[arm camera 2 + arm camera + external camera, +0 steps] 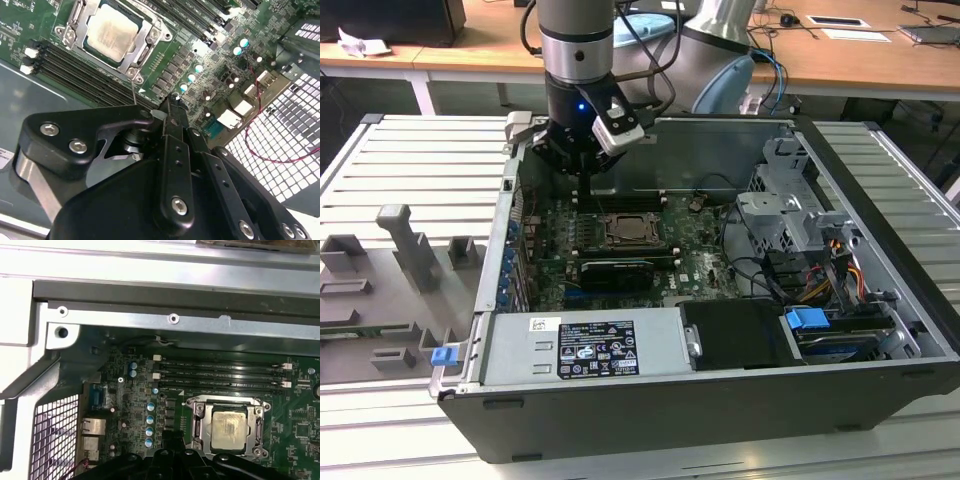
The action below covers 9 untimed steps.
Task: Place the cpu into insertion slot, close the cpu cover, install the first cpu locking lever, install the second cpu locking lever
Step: 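Install the first cpu locking lever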
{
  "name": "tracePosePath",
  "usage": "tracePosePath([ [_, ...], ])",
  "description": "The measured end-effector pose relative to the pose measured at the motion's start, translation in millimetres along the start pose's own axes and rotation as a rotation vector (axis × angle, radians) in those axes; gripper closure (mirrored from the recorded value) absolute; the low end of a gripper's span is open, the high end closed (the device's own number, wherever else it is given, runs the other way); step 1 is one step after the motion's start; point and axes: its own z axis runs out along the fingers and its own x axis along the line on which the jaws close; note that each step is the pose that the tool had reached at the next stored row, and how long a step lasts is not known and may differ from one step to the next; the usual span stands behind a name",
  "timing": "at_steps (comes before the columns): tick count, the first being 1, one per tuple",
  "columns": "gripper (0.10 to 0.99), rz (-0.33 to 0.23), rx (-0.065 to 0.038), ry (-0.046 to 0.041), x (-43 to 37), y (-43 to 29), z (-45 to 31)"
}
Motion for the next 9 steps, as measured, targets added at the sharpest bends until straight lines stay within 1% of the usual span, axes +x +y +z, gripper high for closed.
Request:
tracePosePath([
  [1, 0.98, 0.0, 0.0, 0.0002, 0.1, 0.5, 0.6],
  [3, 0.98, 0.0, 0.0, 0.0003, 0.1, 3.9, 4.4],
  [5, 0.98, 0.0, 0.0, 0.0003, 1.0, 8.7, 7.6],
  [7, 0.98, 0.0, 0.0, 0.0002, 1.4, 13.3, 9.3],
  [9, 0.98, 0.0, 0.0, 0.0002, 1.2, 15.8, 10.4],
])
